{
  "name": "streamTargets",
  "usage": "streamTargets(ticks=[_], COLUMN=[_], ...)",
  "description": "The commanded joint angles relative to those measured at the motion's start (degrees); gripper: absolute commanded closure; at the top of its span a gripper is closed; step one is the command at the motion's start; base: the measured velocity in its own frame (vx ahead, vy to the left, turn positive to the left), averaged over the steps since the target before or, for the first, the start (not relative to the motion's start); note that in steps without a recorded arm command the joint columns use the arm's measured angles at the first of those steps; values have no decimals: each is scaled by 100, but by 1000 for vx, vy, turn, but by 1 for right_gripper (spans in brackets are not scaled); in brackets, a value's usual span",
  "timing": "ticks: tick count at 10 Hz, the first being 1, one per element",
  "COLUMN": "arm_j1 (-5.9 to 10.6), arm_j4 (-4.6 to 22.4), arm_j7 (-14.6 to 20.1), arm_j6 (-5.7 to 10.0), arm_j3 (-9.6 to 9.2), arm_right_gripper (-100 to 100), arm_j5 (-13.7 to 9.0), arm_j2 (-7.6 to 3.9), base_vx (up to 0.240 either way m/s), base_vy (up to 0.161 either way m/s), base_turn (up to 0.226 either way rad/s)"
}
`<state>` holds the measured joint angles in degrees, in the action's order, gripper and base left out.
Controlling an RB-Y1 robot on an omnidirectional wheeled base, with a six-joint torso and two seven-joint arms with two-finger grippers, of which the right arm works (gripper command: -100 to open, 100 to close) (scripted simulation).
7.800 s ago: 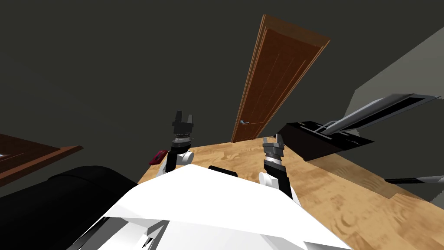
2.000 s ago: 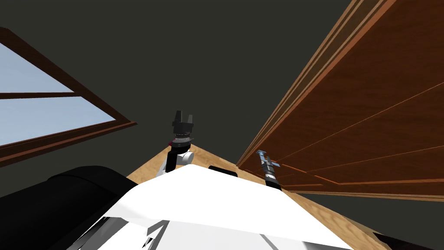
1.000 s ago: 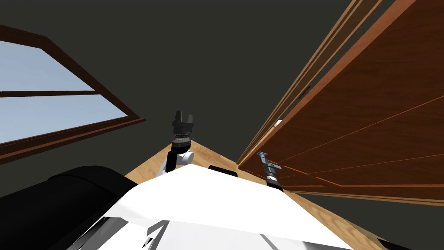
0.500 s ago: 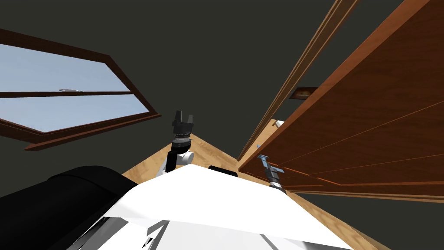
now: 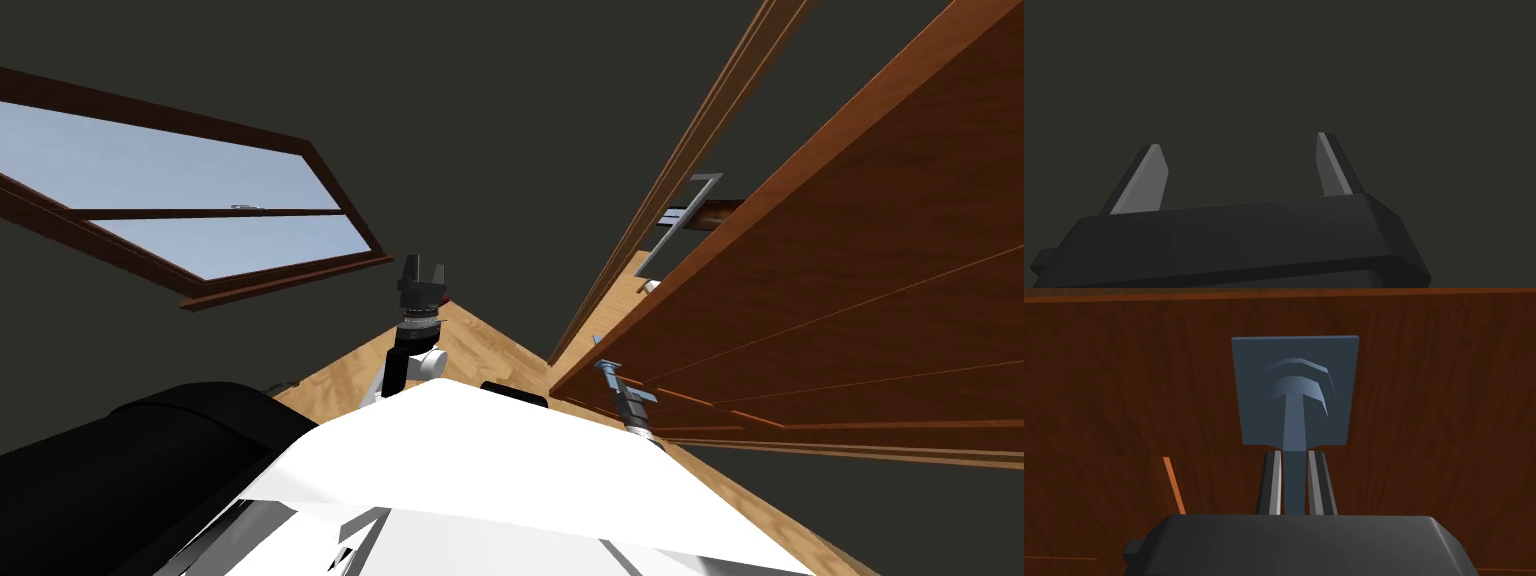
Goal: Pull the door open
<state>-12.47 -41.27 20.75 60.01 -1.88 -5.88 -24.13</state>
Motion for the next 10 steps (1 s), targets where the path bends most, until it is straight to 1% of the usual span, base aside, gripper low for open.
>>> streamTargets(ticks=[1, 3, 4, 7, 8, 9, 10], arm_j1=[-61, -126, -174, -262, -203, -238, -251], arm_j4=[48, 119, 171, 267, 298, 387, 418], arm_j7=[46, 110, 157, 243, 213, 245, 259], arm_j6=[134, 302, 429, 657, 623, 746, 797], arm_j3=[-39, -77, -106, -158, -158, -182, -189], arm_right_gripper=[100, 100, 100, 100, 100, 100, 100], arm_j5=[16, 28, 38, 54, 59, 66, 67], arm_j2=[-35, -98, -145, -230, -190, -214, -228], base_vx=[-228, -210, -224, -232, -113, -152, -249], base_vy=[-74, -56, -68, -65, -10, -31, -93], base_turn=[171, 145, 210, 173, 22, 200, 220])
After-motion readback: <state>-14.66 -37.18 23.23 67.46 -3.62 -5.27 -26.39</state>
